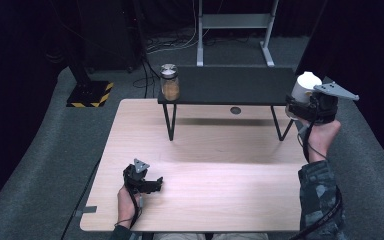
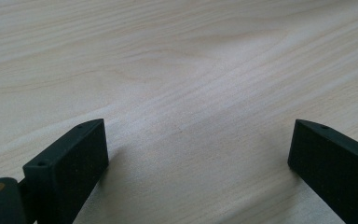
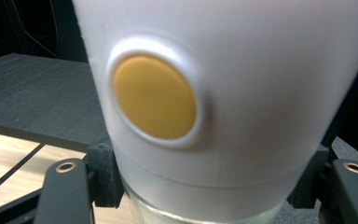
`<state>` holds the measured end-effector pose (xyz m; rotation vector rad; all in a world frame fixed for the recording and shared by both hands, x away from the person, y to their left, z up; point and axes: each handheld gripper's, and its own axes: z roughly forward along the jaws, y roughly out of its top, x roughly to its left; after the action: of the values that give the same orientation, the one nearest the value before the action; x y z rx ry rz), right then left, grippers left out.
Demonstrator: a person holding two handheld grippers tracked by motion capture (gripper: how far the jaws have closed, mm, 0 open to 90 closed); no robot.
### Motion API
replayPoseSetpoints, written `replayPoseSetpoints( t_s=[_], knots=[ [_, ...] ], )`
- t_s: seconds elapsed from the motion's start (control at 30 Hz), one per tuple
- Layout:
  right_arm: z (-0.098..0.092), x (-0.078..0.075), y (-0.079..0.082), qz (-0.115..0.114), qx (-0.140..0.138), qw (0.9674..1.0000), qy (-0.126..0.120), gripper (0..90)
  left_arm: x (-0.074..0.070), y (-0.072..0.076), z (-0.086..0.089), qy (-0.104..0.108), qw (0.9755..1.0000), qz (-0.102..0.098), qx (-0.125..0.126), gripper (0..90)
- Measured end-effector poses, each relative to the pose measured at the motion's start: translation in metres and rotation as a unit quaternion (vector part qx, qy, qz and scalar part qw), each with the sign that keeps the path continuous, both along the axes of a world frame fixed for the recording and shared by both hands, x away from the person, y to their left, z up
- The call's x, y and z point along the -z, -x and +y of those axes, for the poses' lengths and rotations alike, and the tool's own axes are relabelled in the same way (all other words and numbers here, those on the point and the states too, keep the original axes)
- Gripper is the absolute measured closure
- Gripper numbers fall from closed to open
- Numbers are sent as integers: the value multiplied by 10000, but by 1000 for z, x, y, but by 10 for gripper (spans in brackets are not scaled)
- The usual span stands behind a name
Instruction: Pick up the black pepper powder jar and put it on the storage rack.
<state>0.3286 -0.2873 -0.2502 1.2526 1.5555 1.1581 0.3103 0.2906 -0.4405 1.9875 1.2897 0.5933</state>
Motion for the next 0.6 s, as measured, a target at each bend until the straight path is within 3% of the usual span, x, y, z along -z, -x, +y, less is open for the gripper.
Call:
replayPoseSetpoints(
  t_s=[0.6],
  knots=[
    [10, -5, -39, 76, -72, 9999, -7, 302, 0, 1, -1, -41, 10000, -34, 31, 44]
  ],
)
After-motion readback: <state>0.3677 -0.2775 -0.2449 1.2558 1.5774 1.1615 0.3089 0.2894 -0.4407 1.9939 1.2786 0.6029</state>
